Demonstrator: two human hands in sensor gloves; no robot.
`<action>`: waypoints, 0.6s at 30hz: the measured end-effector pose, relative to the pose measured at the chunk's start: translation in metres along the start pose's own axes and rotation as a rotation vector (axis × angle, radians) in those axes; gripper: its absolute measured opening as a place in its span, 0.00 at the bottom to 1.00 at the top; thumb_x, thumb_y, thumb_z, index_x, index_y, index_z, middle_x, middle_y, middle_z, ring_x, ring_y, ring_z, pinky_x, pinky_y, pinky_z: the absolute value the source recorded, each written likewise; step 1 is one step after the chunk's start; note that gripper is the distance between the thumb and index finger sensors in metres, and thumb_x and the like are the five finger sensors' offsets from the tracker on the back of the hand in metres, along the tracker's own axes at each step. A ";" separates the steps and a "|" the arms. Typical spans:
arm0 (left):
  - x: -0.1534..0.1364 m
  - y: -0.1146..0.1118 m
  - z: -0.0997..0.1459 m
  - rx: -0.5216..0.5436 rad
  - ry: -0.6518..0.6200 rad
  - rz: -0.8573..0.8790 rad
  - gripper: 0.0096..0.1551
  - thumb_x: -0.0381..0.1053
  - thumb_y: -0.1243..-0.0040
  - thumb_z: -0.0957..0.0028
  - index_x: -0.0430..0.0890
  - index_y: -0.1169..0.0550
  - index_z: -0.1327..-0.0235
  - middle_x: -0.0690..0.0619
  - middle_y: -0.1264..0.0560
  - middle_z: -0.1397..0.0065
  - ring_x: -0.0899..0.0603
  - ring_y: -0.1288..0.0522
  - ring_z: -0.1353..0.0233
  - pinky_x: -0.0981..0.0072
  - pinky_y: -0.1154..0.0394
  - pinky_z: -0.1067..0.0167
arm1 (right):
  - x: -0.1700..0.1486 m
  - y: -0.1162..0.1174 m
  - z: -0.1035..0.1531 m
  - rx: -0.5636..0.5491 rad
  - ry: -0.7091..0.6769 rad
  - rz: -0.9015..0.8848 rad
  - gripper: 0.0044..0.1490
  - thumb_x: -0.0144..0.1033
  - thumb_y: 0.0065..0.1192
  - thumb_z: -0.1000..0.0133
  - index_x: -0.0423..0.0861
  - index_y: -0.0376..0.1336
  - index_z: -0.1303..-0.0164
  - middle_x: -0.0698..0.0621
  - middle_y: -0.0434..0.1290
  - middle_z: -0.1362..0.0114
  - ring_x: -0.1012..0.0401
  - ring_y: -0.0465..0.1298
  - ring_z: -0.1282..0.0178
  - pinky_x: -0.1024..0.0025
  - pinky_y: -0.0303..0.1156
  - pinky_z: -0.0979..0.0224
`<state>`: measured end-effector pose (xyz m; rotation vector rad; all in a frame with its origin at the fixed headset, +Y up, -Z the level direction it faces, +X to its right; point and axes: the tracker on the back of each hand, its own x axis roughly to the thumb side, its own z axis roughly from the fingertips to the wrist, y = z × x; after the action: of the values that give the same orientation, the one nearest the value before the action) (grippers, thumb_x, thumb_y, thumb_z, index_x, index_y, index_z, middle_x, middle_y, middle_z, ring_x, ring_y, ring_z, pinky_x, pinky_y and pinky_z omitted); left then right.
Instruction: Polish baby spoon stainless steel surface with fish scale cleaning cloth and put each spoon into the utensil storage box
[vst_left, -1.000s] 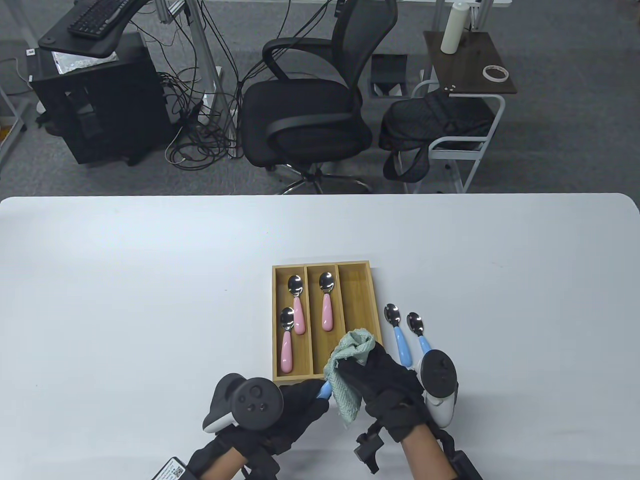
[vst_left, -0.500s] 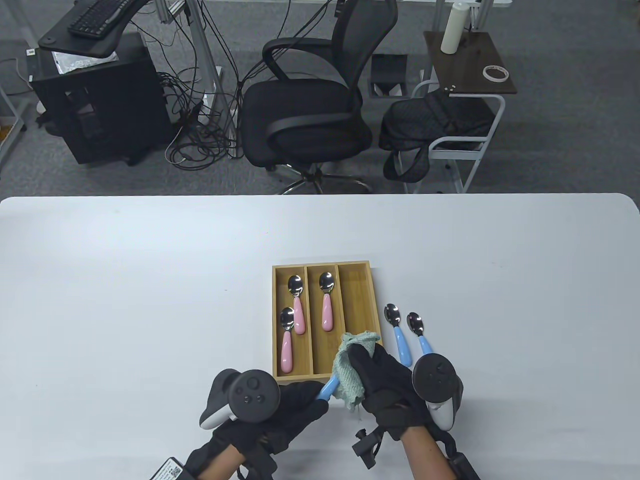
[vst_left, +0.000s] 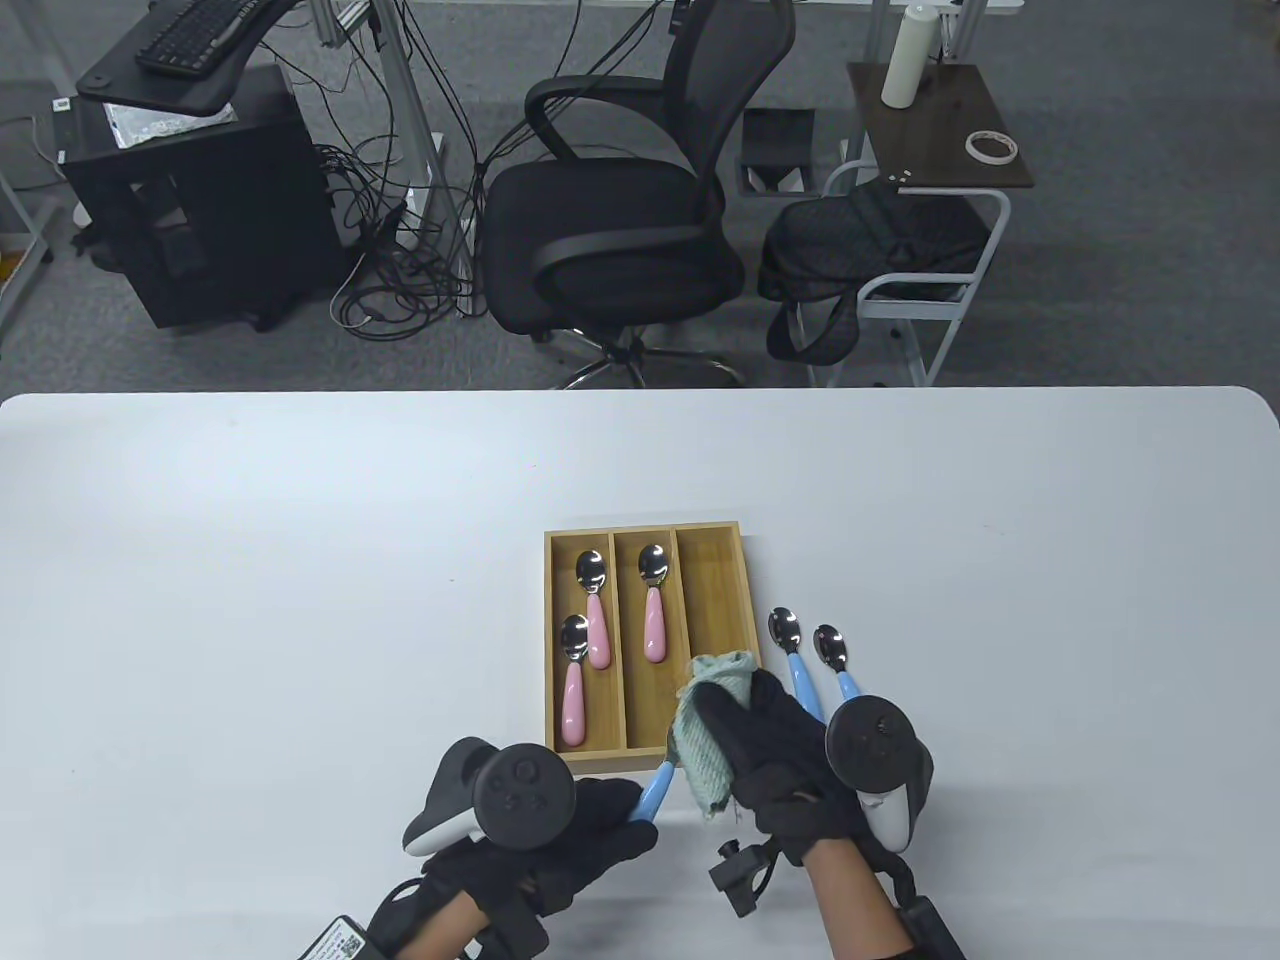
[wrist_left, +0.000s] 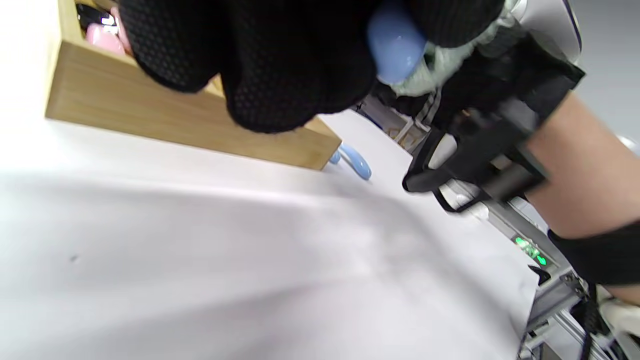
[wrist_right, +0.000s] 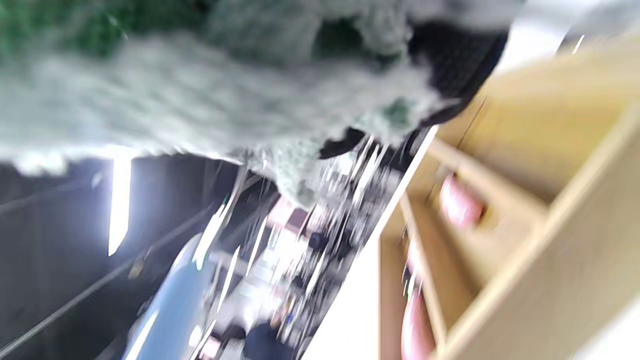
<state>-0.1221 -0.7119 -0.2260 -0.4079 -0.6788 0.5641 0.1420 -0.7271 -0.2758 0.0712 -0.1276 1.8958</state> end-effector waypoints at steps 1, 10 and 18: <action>-0.001 -0.001 0.001 -0.016 0.004 0.029 0.32 0.62 0.53 0.34 0.41 0.25 0.31 0.51 0.20 0.43 0.46 0.16 0.49 0.44 0.22 0.43 | -0.003 -0.012 -0.001 -0.048 0.028 -0.053 0.29 0.54 0.53 0.32 0.44 0.59 0.32 0.54 0.76 0.42 0.66 0.84 0.55 0.68 0.84 0.48; -0.016 0.031 -0.020 0.149 0.120 0.451 0.33 0.62 0.52 0.34 0.36 0.23 0.35 0.54 0.17 0.54 0.50 0.15 0.60 0.49 0.18 0.52 | -0.006 -0.050 0.001 -0.126 0.068 -0.322 0.30 0.54 0.49 0.30 0.43 0.56 0.29 0.52 0.74 0.38 0.63 0.83 0.50 0.65 0.83 0.43; -0.018 0.054 -0.076 0.167 0.557 0.080 0.33 0.62 0.48 0.33 0.35 0.19 0.42 0.56 0.14 0.59 0.53 0.13 0.66 0.55 0.16 0.58 | -0.001 -0.040 0.002 -0.085 0.023 -0.219 0.31 0.53 0.49 0.30 0.42 0.56 0.28 0.51 0.74 0.37 0.61 0.83 0.49 0.63 0.82 0.42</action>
<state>-0.1005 -0.6937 -0.3168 -0.4126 -0.0809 0.5455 0.1800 -0.7151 -0.2721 0.0048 -0.1777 1.6697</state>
